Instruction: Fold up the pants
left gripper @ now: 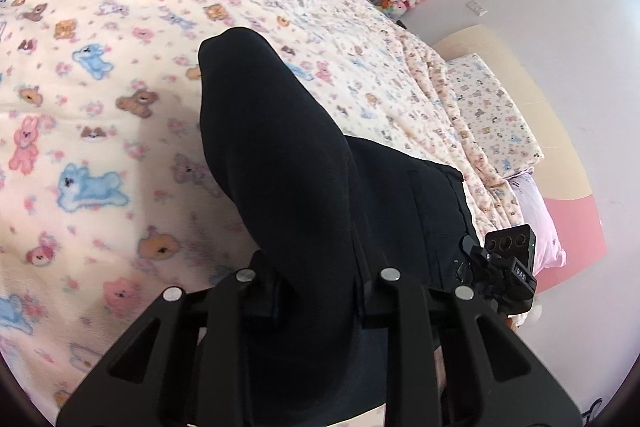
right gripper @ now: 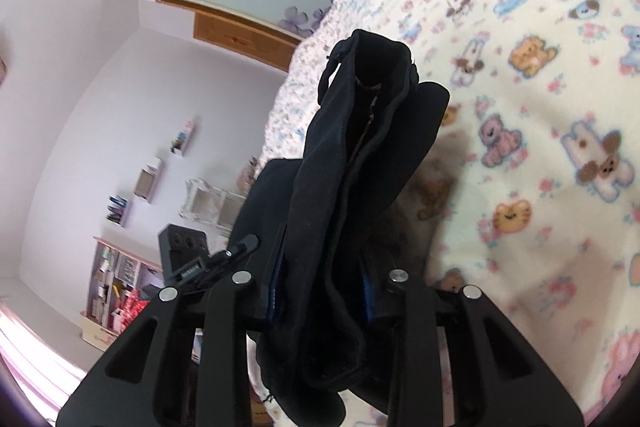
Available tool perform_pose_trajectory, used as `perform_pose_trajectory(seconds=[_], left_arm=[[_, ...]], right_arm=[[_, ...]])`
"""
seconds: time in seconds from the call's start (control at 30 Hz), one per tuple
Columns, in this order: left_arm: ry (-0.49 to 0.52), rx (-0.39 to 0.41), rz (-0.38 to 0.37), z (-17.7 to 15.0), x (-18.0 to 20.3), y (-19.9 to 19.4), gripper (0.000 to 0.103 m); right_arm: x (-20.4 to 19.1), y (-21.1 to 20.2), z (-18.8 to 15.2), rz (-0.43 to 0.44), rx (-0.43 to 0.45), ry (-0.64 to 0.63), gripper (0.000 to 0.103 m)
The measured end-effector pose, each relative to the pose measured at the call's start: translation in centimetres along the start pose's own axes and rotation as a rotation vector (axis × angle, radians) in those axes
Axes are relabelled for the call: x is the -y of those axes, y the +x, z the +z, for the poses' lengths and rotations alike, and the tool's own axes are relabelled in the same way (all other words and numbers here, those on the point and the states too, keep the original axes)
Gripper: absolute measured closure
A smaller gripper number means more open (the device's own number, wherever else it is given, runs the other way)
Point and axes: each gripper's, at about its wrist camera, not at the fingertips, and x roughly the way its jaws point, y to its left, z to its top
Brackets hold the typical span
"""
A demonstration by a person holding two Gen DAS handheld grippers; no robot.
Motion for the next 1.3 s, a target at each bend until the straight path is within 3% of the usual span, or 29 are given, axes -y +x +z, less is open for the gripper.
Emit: perform_pose_trajectory(seconds=[0.43,0.77,0.97,1.03,1.23,1.3], left_arm=[[0.043,0.075,-0.029,3.4,3.5,2.1,0.079],[0.064,0.093,-0.013,6.2,2.9,6.8,0.079],[0.045,0.102,-0.014,6.3,0.9,8.8,0.079],[0.002,0.095,-0.007,6.1,-0.8,9.5,0.078],[-0.105,0.127,-0.014,5.0,-3.4,10.6,0.064],[-0.15,0.144,0.002,4.7,-3.8,9.9,0.047]], right_arm=[[-1.0,-1.9,4.6,-0.024,0.064,-0.025,0.072],[1.3,-0.7,8.0,-0.107,0.085,-0.048,0.072],[3.4,-0.6,7.5,-0.117,0.104,-0.05,0.073],[5.3,-0.3,7.2,-0.168,0.1,-0.011,0.073],[7.1,-0.2,6.2,-0.246,0.104,0.048,0.067],[7.0,-0.5,5.9,-0.272,0.106,0.064,0.064]])
